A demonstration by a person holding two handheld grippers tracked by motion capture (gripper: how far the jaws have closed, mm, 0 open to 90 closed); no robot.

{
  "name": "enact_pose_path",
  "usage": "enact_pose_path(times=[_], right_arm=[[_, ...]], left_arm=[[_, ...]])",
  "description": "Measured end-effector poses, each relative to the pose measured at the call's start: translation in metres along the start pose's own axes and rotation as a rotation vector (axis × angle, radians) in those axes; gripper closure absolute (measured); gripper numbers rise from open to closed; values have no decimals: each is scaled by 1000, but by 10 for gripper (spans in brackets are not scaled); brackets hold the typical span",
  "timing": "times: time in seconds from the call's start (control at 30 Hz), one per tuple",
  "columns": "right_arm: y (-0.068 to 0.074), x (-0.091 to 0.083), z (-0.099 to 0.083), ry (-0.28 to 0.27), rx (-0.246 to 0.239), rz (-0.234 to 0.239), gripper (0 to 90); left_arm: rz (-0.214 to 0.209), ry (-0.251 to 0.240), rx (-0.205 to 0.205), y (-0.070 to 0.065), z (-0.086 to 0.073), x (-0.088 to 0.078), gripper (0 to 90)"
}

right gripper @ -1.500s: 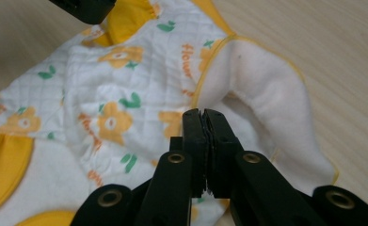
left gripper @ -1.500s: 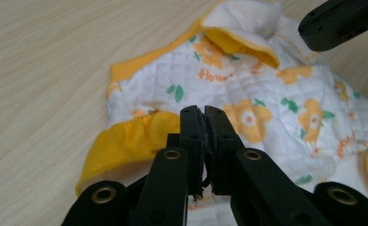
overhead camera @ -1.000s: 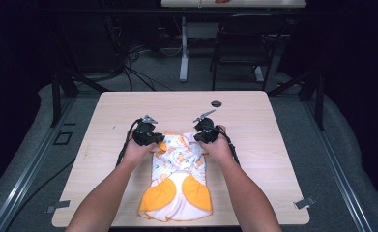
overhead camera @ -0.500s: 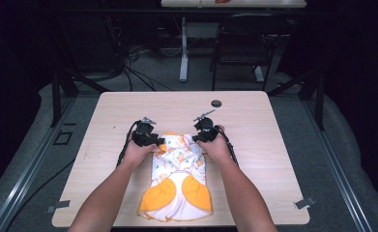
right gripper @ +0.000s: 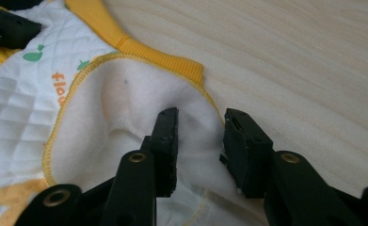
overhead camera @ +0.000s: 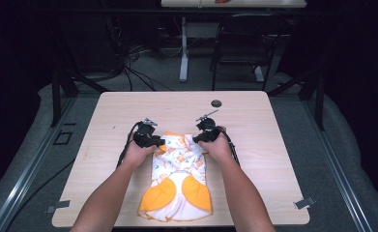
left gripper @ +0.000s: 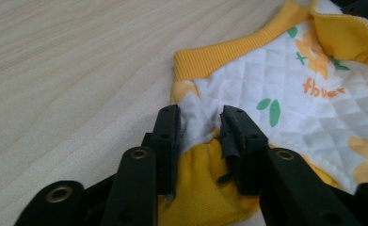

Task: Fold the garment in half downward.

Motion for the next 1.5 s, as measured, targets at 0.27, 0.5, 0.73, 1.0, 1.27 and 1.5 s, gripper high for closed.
enact_pose_path(times=[0.27, 0.5, 0.73, 1.0, 1.27, 1.5], right_arm=[[6, -2, -2, 29, -42, 23, 841], [10, -5, -2, 37, -74, -8, 866], [8, -16, 4, -5, -64, 10, 868], [8, -36, 12, -30, -107, 3, 869], [10, -57, 26, -69, -145, -18, 868], [14, -76, 41, -114, -173, -43, 869]], left_arm=[[-29, 15, -8, -1, -2, -1, 813], [-30, 26, -14, -4, -1, -3, 836], [-45, -3, -22, -6, 4, -10, 841], [-46, -32, 2, -9, 16, -26, 841], [-39, -84, 15, -11, 32, -48, 841], [-23, -114, 47, -13, 46, -64, 841]])
Point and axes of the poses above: each handheld gripper's, and its own axes: x roughly forward along the jaws, z roughly out of its top, y roughly to its left, the point moved 7 cm from there along x, roughly forward along the jaws, and after that the axes turned 6 degrees about -z, right-handed, at the moved point
